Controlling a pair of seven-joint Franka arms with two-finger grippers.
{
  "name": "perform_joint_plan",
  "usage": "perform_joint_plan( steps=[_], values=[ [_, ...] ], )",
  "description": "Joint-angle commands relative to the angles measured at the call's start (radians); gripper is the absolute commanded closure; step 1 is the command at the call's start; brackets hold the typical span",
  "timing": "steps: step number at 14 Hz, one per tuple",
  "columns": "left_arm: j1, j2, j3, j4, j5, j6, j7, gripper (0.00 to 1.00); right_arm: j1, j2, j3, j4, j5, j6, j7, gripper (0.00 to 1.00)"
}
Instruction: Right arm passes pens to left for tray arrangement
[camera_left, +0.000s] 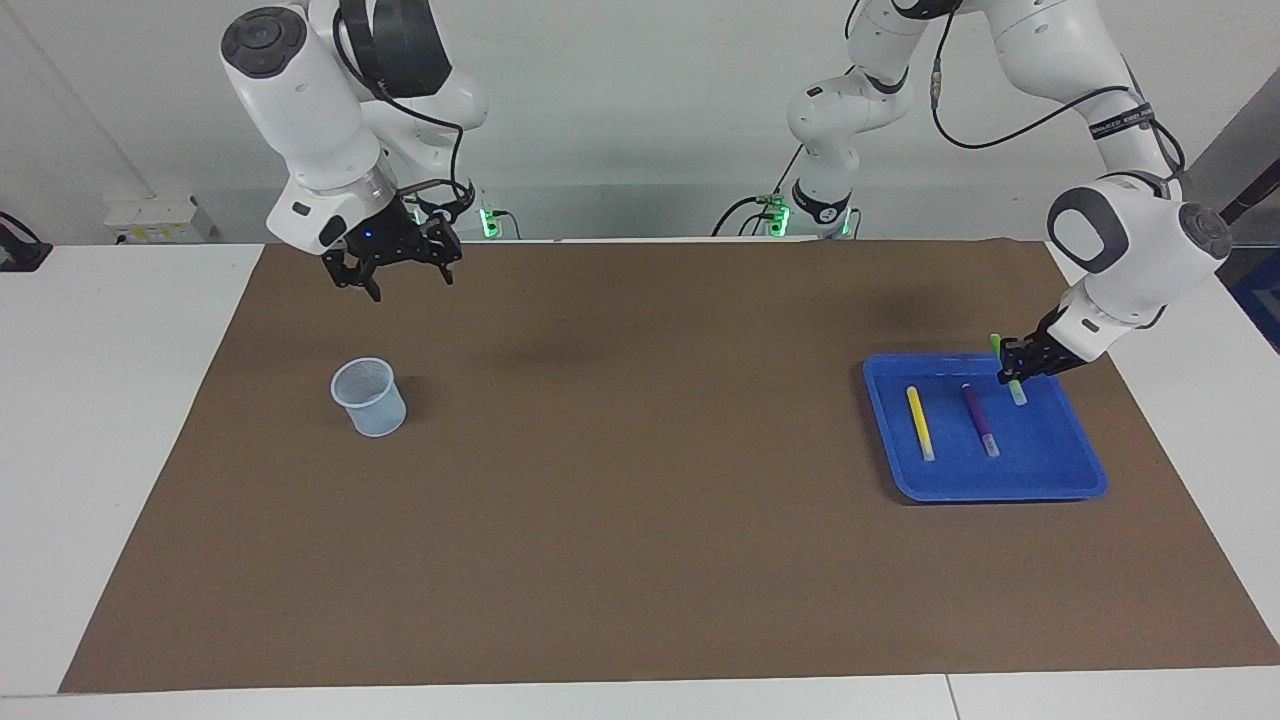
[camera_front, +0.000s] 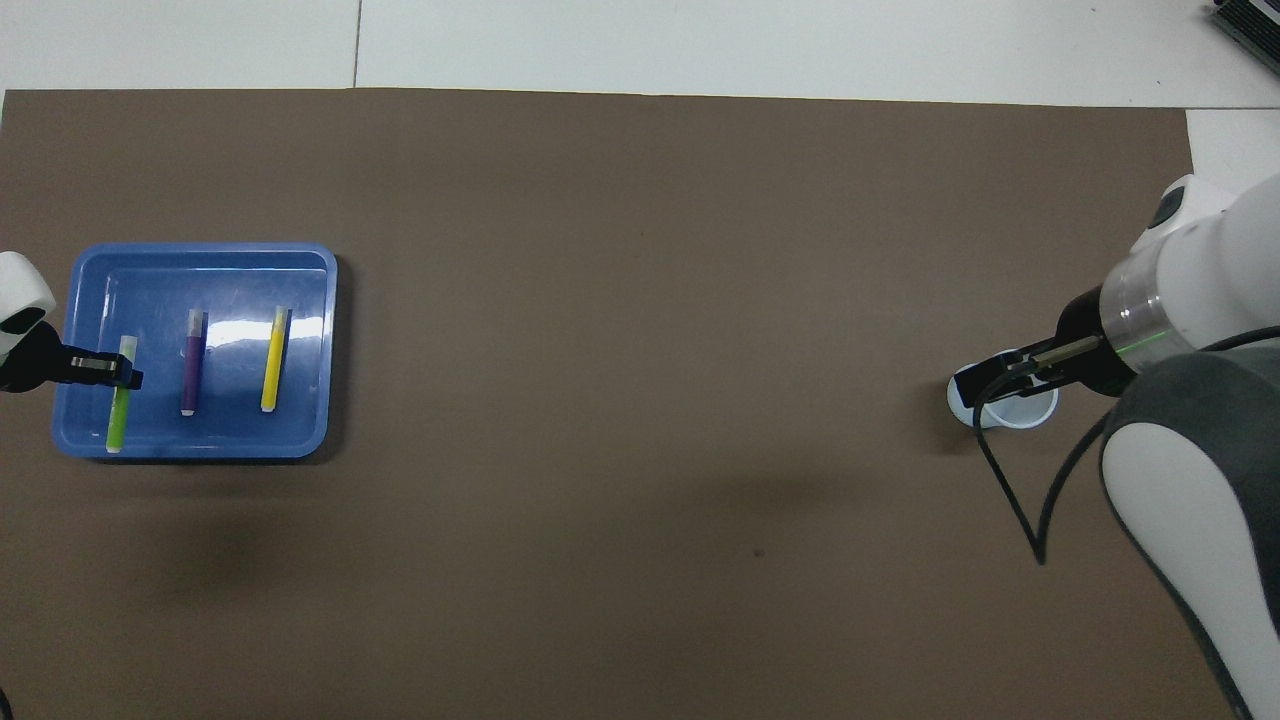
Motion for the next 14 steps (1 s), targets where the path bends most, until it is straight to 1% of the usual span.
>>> perform_joint_plan(
  steps=[1, 4, 6, 8, 10, 12, 14],
  values=[
    [0.024, 0.066, -0.009, 0.021, 0.021, 0.078, 0.014, 1.00, -0.001, 0.090, 0.007, 0.180, -0.041, -0.088, -0.019, 0.00],
    [0.038, 0.096, -0.009, 0.021, 0.019, 0.123, 0.015, 1.00, -0.055, 0.078, 0.028, 0.133, -0.040, -0.056, -0.019, 0.00],
    [0.043, 0.106, -0.009, 0.013, 0.014, 0.159, 0.014, 1.00, -0.069, 0.073, 0.030, 0.113, -0.043, -0.033, -0.045, 0.00],
    [0.057, 0.108, -0.009, 0.013, 0.005, 0.163, 0.003, 1.00, -0.089, 0.062, 0.028, 0.087, -0.046, -0.012, -0.069, 0.00],
    [0.057, 0.108, -0.009, 0.004, 0.005, 0.191, -0.023, 1.00, -0.072, 0.059, 0.033, 0.081, -0.057, 0.001, -0.063, 0.00],
    [0.054, 0.108, -0.011, -0.016, 0.005, 0.230, -0.035, 1.00, -0.052, 0.044, 0.014, 0.062, -0.057, 0.001, -0.059, 0.00],
    [0.043, 0.110, -0.011, -0.039, 0.005, 0.291, -0.088, 1.00, -0.049, 0.033, 0.016, 0.052, -0.055, 0.002, -0.048, 0.00]
  ],
)
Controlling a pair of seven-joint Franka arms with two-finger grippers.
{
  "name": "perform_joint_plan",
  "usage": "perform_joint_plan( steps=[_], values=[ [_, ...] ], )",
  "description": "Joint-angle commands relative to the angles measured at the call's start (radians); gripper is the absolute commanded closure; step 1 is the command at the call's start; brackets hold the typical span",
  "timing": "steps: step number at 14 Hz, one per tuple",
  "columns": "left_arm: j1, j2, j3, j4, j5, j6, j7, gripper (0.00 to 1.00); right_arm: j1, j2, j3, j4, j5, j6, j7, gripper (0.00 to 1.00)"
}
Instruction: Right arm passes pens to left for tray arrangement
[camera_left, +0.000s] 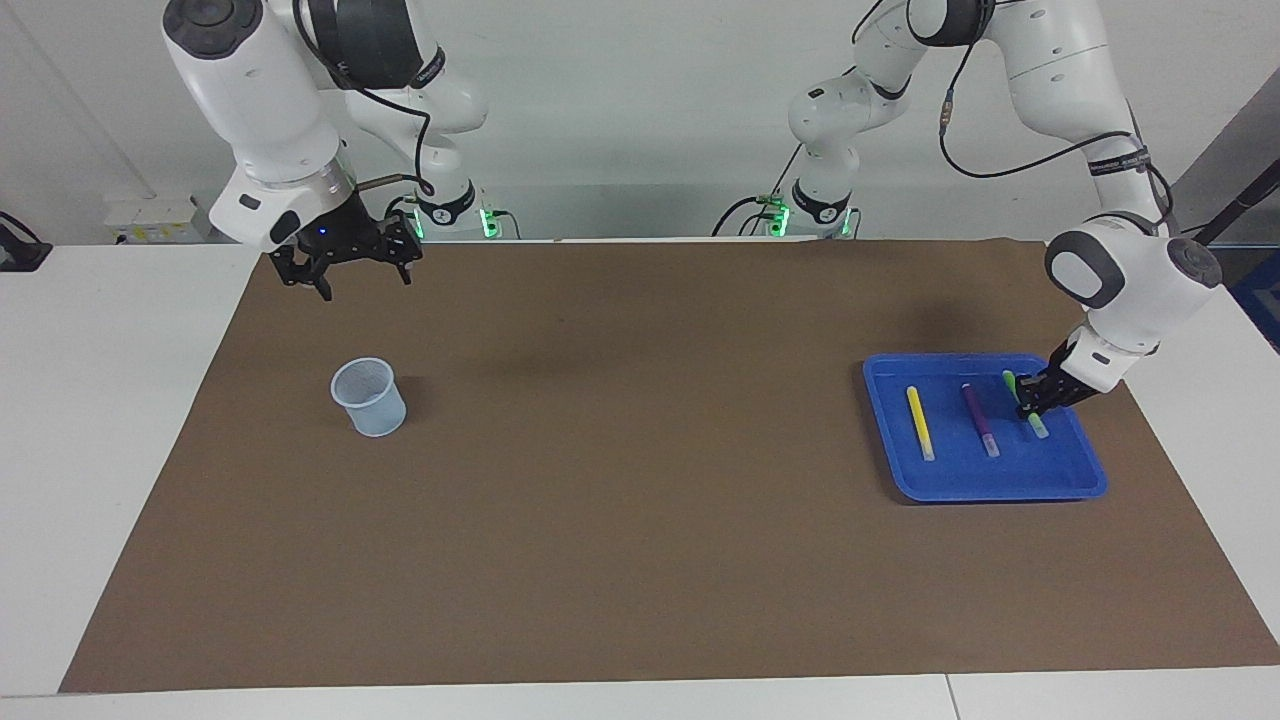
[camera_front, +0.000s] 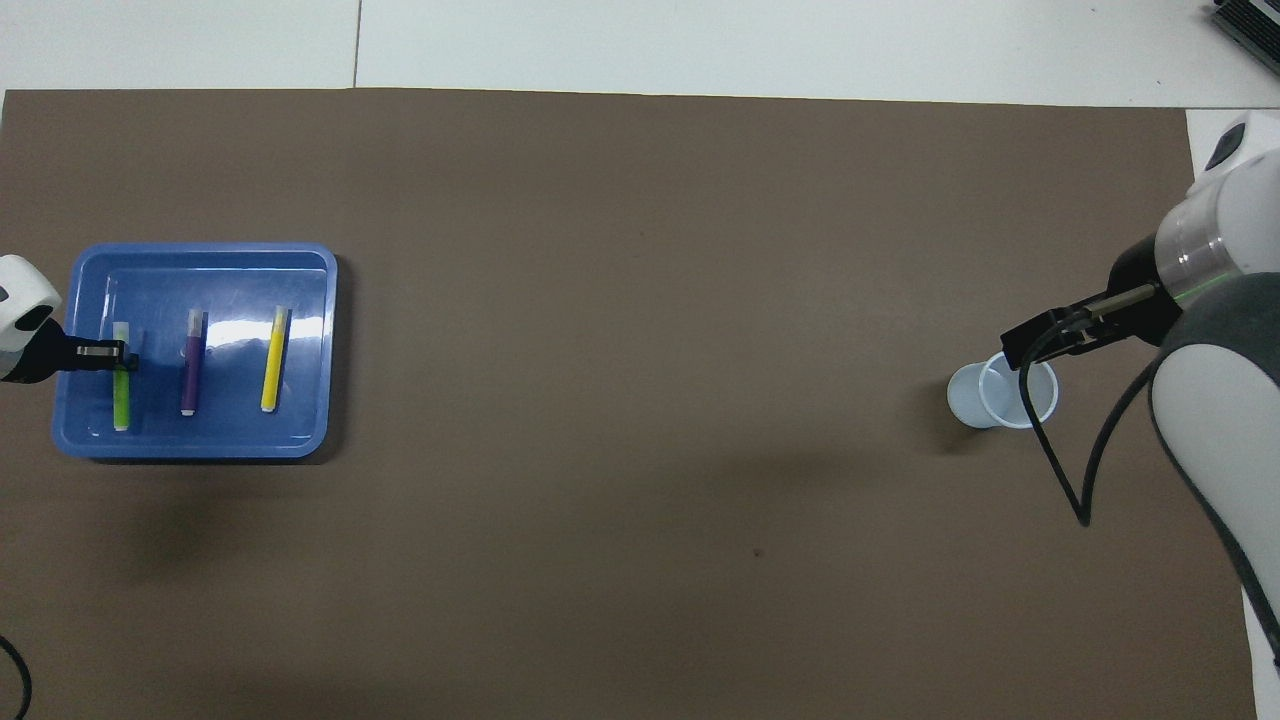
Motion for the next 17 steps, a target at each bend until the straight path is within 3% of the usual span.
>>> perform_joint_plan(
  steps=[1, 6, 7, 9, 10, 11, 17],
  values=[
    [-0.010, 0.005, -0.007, -0.051, 0.005, 0.129, -0.075, 1.00, 0.008, -0.059, 0.001, -0.088, -0.020, 0.027, 0.020, 0.00],
    [-0.019, 0.011, -0.007, -0.080, 0.007, 0.211, -0.077, 1.00, 0.006, -0.070, -0.004, -0.108, -0.020, 0.071, 0.018, 0.00],
    [-0.019, 0.013, -0.007, -0.079, 0.007, 0.217, -0.076, 0.89, 0.005, -0.068, -0.005, -0.108, -0.020, 0.074, 0.018, 0.00],
    [-0.019, 0.016, -0.007, -0.068, 0.007, 0.209, -0.074, 0.29, -0.001, -0.074, -0.008, -0.126, -0.019, 0.073, 0.012, 0.00],
    [-0.021, 0.018, -0.007, -0.066, 0.007, 0.211, -0.074, 0.06, 0.011, -0.074, -0.013, -0.127, -0.020, 0.071, 0.012, 0.00],
    [-0.021, 0.018, -0.007, -0.062, 0.007, 0.203, -0.074, 0.00, 0.026, -0.074, -0.017, -0.123, -0.020, 0.070, 0.014, 0.00],
    [-0.030, 0.019, -0.009, 0.004, 0.007, 0.119, -0.079, 0.00, 0.088, -0.087, -0.074, -0.133, -0.019, 0.070, 0.023, 0.00]
  ],
)
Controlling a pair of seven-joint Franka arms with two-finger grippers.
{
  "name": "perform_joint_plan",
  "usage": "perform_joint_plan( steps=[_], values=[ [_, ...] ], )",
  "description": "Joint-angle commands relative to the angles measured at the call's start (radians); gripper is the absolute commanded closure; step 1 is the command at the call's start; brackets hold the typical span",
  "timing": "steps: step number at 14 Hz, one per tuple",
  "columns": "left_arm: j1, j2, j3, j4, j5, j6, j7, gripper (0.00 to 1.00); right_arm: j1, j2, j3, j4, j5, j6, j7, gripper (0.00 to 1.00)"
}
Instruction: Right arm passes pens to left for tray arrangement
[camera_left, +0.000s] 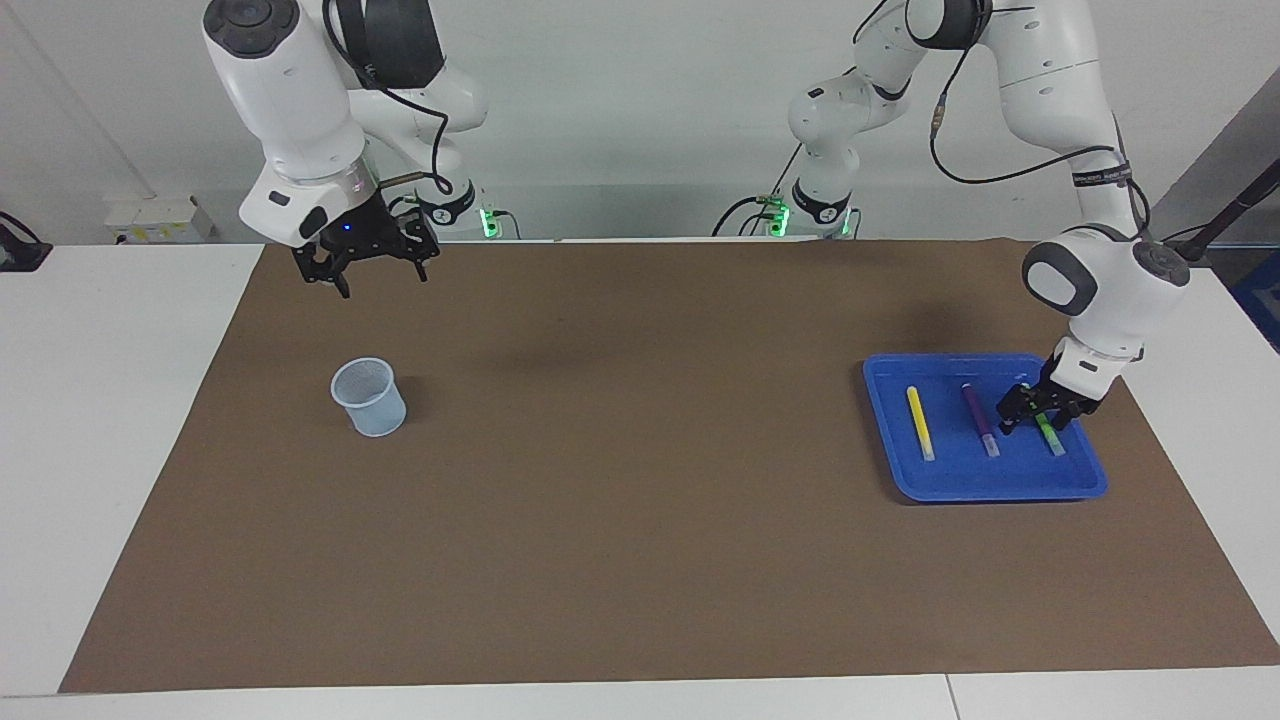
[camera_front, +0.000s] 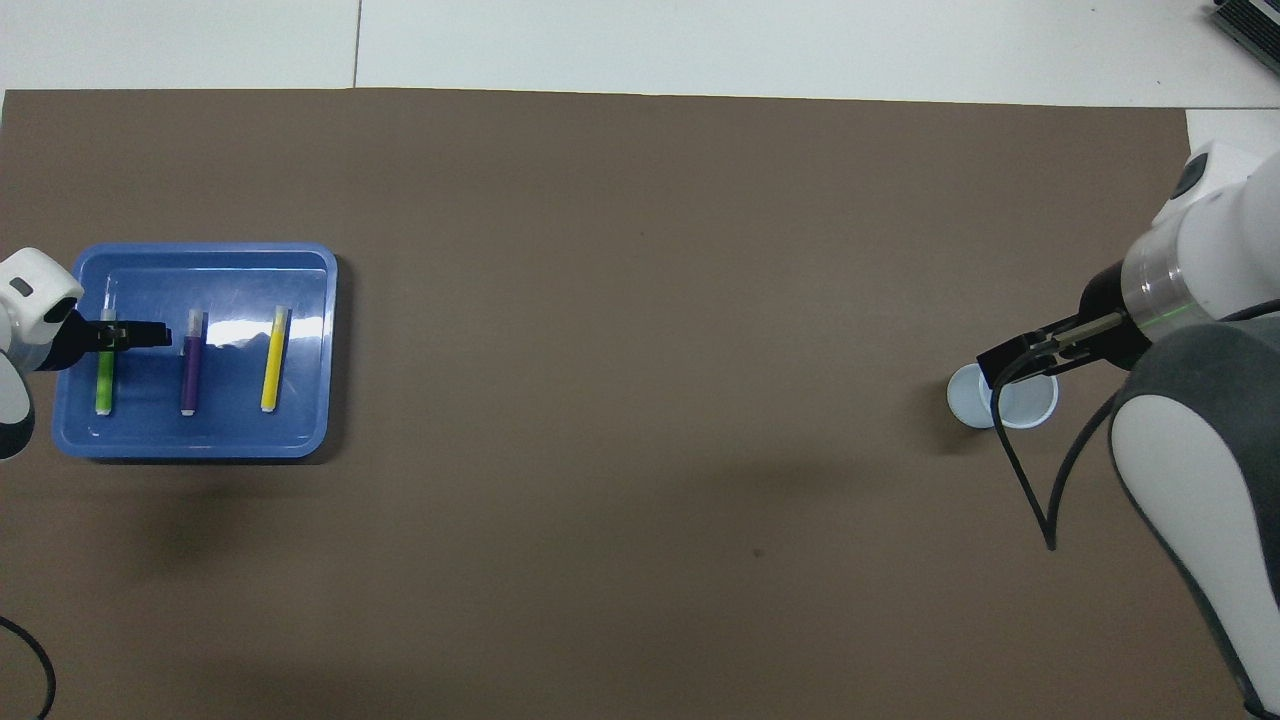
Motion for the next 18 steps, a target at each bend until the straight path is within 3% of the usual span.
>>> perform_joint_plan(
  steps=[1, 11, 18],
  values=[
    [-0.016, 0.009, 0.010, 0.053, 0.007, -0.060, -0.019, 0.00, 0.022, -0.042, -0.028, -0.051, -0.016, 0.019, 0.011, 0.00],
    [-0.053, 0.001, 0.010, 0.234, 0.005, -0.267, -0.103, 0.00, 0.024, -0.035, -0.052, -0.046, -0.019, 0.053, -0.010, 0.00],
    [-0.131, -0.017, 0.009, 0.425, 0.014, -0.485, -0.255, 0.00, 0.015, -0.056, -0.083, -0.038, -0.009, -0.015, -0.014, 0.00]
  ],
)
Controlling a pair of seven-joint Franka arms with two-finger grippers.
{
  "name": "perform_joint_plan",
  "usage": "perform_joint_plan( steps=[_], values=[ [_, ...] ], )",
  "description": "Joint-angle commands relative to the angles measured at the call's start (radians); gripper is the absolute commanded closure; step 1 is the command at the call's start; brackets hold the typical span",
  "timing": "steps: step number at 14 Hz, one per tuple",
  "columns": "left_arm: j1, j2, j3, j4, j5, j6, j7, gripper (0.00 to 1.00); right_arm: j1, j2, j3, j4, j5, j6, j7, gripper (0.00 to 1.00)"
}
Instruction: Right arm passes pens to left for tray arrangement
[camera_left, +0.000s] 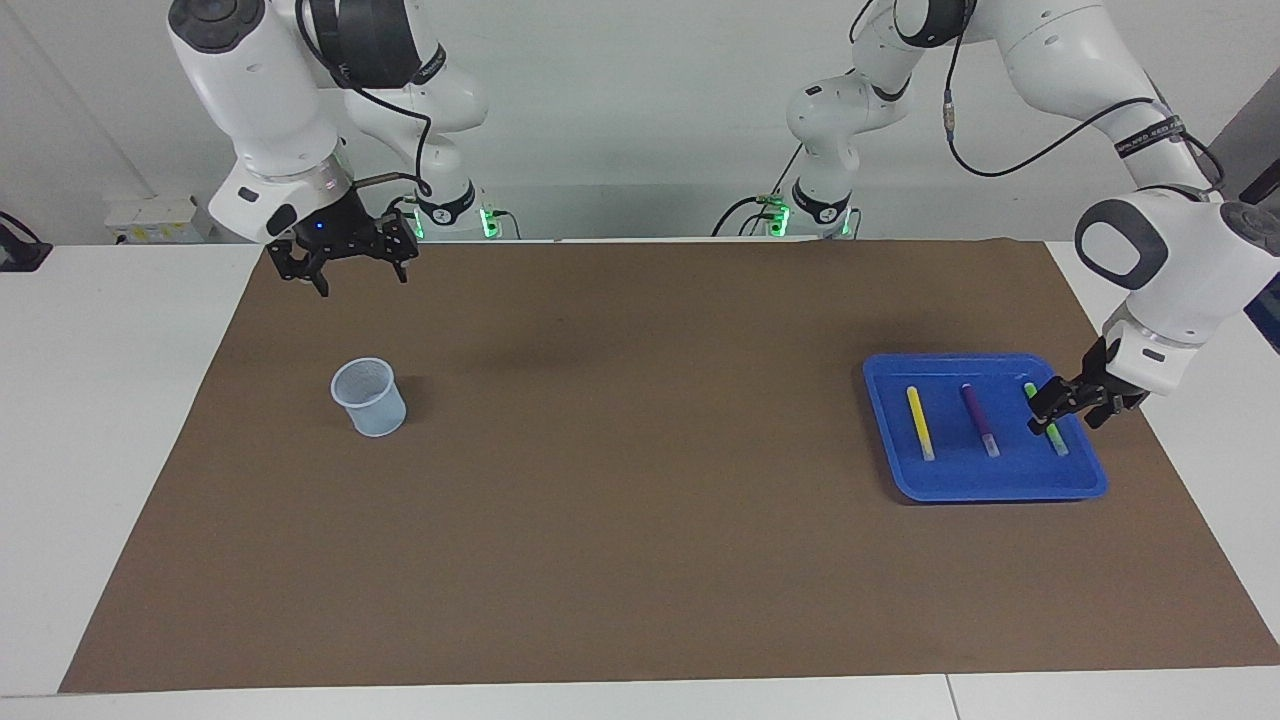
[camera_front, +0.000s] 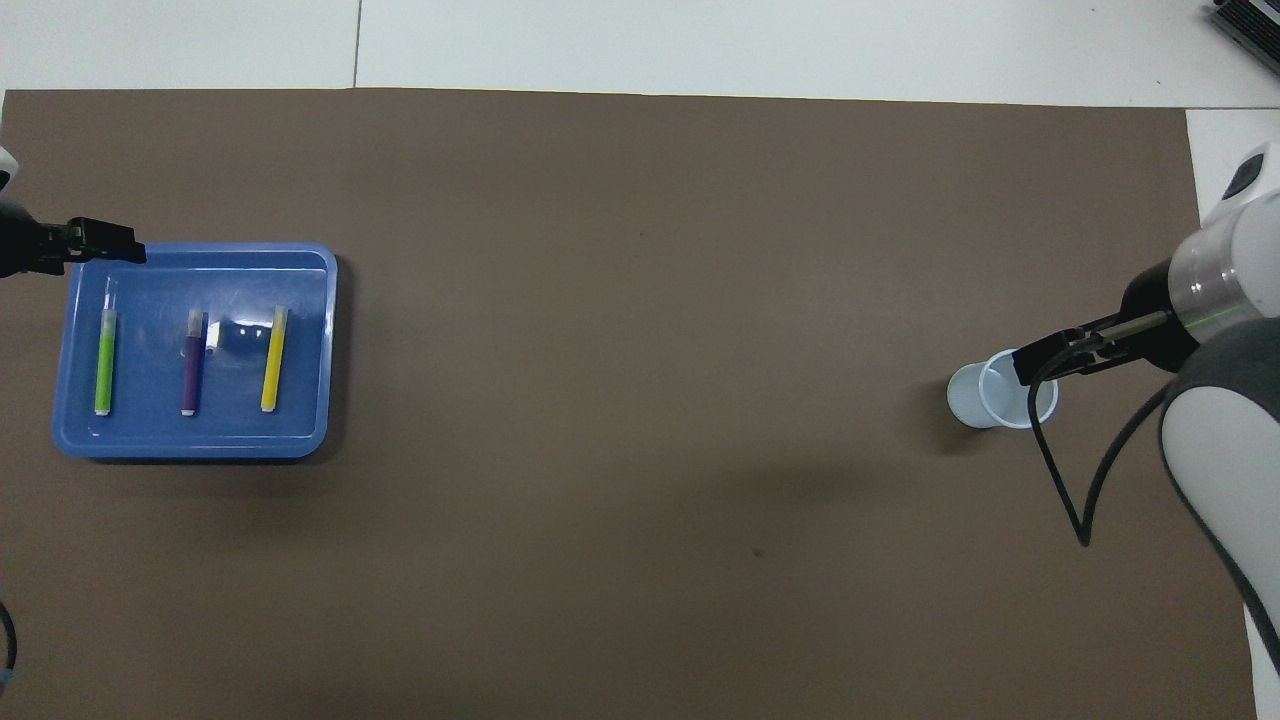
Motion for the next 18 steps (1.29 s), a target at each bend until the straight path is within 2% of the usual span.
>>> perform_joint_plan(
  steps=[1, 4, 9, 14, 18],
  values=[
    [-0.047, -0.013, 0.013, 0.074, 0.016, -0.096, -0.075, 0.00, -0.004, -0.034, -0.031, -0.024, -0.002, -0.016, -0.014, 0.00],
    [-0.091, -0.024, 0.014, 0.140, 0.019, -0.195, -0.124, 0.00, -0.033, -0.034, -0.019, -0.022, -0.007, -0.016, -0.013, 0.00],
    [-0.145, -0.055, 0.013, 0.210, 0.051, -0.344, -0.184, 0.00, -0.049, -0.035, -0.066, -0.022, -0.018, -0.003, -0.094, 0.00],
    [-0.191, -0.180, 0.008, 0.213, 0.060, -0.467, -0.201, 0.00, -0.047, -0.035, -0.066, -0.022, -0.016, -0.003, -0.047, 0.00],
    [-0.241, -0.246, 0.013, 0.210, 0.097, -0.579, -0.204, 0.00, -0.047, -0.035, -0.063, -0.024, -0.009, 0.001, -0.023, 0.00]
  ],
)
